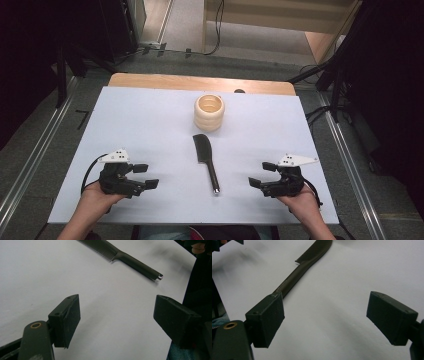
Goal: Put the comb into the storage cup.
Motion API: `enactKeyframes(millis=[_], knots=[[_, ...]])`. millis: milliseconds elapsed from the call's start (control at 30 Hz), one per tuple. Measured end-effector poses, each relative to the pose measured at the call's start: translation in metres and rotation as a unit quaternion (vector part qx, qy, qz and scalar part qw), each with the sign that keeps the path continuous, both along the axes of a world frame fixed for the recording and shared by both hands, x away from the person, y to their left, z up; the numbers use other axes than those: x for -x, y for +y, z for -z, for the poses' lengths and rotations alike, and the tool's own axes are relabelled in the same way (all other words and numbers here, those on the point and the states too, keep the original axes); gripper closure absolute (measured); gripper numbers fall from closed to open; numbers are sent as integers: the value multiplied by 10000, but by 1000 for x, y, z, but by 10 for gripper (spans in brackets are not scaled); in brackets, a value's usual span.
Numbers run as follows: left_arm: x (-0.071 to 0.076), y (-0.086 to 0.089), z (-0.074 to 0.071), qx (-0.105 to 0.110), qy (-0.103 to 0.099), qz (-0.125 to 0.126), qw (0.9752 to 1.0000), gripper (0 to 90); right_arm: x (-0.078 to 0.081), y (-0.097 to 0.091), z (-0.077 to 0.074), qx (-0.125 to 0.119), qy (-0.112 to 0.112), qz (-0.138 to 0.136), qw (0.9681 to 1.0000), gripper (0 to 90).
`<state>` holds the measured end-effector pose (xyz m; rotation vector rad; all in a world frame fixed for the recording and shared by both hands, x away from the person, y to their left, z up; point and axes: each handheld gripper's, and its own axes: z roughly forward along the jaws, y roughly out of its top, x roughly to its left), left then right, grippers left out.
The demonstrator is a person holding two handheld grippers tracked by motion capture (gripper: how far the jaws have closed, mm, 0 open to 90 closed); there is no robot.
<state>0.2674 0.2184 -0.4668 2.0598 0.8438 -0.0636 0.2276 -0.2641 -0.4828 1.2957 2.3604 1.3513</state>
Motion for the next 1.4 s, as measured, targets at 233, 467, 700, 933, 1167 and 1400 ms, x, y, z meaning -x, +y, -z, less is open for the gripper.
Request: enactKeyframes(millis=[233, 467, 700, 933, 1167, 1400], knots=[[0, 0, 0, 1, 4, 0, 10000, 224, -1, 0, 0, -53, 47, 21, 10000, 130], [0, 0, -1, 1, -16, -5, 10000, 224, -1, 0, 1, -38, 51, 1, 10000, 130], [0, 0, -1, 12, -8, 3, 10000, 224, -1, 0, 1, -39, 75, 8, 10000, 131], [0, 1, -1, 17, -8, -6, 10000, 224, -2, 0, 1, -72, 94, 22, 9999, 133], [-1, 1, 0, 10, 2, -21, 10000, 224, -3, 0, 1, -142, 101, 38, 9998, 133], [-1, 2, 0, -13, 3, -33, 10000, 224, -9, 4, -1, -180, 140, -5, 9997, 133]])
